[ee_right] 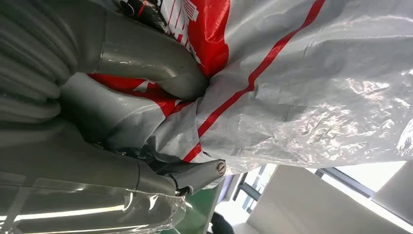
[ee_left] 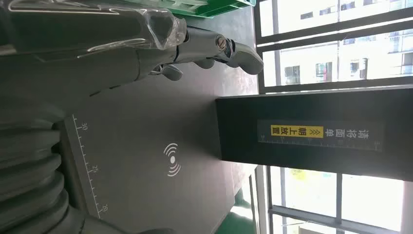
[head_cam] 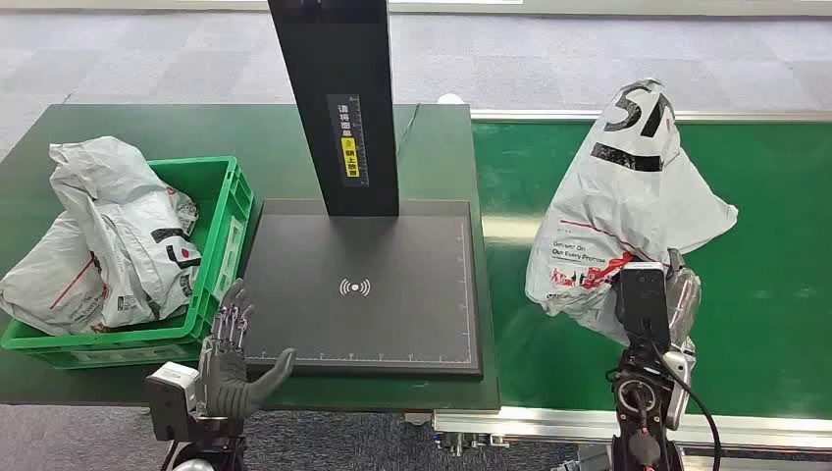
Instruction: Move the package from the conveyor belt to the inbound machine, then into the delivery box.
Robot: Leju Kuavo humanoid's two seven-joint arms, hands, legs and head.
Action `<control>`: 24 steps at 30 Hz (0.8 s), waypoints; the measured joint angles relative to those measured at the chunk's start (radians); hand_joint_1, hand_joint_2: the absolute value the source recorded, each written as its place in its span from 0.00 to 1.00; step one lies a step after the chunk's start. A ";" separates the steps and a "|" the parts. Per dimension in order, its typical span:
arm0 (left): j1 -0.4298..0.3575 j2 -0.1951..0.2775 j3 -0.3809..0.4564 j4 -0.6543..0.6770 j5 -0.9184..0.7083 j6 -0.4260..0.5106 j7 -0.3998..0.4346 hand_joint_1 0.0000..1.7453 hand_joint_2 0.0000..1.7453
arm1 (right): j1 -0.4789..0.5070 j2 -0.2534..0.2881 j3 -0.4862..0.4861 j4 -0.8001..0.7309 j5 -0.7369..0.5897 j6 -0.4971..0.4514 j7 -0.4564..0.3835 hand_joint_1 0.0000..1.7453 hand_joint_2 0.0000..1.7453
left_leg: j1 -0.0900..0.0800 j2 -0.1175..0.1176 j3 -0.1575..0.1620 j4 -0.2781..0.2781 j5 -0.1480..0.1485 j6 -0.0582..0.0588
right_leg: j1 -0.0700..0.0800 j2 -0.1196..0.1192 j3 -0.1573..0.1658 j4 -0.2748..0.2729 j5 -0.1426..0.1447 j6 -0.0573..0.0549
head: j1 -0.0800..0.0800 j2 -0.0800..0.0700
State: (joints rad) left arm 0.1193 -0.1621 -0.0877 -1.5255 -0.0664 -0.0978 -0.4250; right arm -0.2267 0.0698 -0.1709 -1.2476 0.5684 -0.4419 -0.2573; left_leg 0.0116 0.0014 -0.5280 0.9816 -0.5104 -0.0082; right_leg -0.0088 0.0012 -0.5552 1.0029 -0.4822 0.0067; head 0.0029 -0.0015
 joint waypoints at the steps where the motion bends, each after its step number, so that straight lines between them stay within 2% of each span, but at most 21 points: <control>1: 0.000 0.000 0.000 0.000 0.000 0.000 0.000 0.00 1.00 | 0.001 0.001 0.000 -0.003 0.000 0.000 0.000 1.00 1.00 | 0.000 0.000 0.000 0.000 0.000 0.000 | 0.000 0.000 0.000 0.000 0.000 0.000 | 0.000 0.000; 8: 0.000 0.000 0.000 0.000 0.000 0.000 -0.001 0.00 1.00 | 0.010 0.008 0.001 -0.033 -0.006 0.012 -0.008 1.00 1.00 | 0.000 0.000 0.000 0.000 0.000 0.000 | 0.000 0.000 0.000 0.000 0.000 0.000 | 0.000 0.000; 12: -0.005 0.000 0.000 0.003 0.000 -0.006 -0.012 0.00 1.00 | 0.021 0.010 0.042 -0.057 0.008 0.135 -0.029 1.00 1.00 | 0.000 0.000 0.000 0.000 0.000 0.000 | 0.000 0.000 0.000 0.000 0.000 0.000 | 0.000 0.000; 19: -0.022 0.001 0.000 0.016 -0.003 -0.024 -0.025 0.00 1.00 | 0.039 0.013 0.253 -0.088 0.154 0.287 0.026 1.00 1.00 | 0.001 0.001 0.000 0.000 0.000 0.000 | 0.001 0.000 0.000 0.000 0.000 0.000 | 0.000 0.000; 24: -0.033 0.002 -0.001 0.029 -0.003 -0.034 -0.029 0.00 1.00 | 0.040 0.013 0.427 -0.074 0.199 0.392 0.061 1.00 1.00 | 0.001 0.000 0.000 0.000 0.000 0.000 | 0.001 0.000 0.000 0.000 0.000 0.000 | 0.000 0.000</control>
State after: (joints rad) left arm 0.0859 -0.1597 -0.0889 -1.4964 -0.0698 -0.1323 -0.4543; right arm -0.1872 0.0829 0.2564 -1.3212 0.7679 -0.0501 -0.1966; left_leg 0.0125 0.0018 -0.5284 0.9813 -0.5102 -0.0083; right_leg -0.0078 0.0014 -0.5552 1.0032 -0.4824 0.0064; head 0.0030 -0.0015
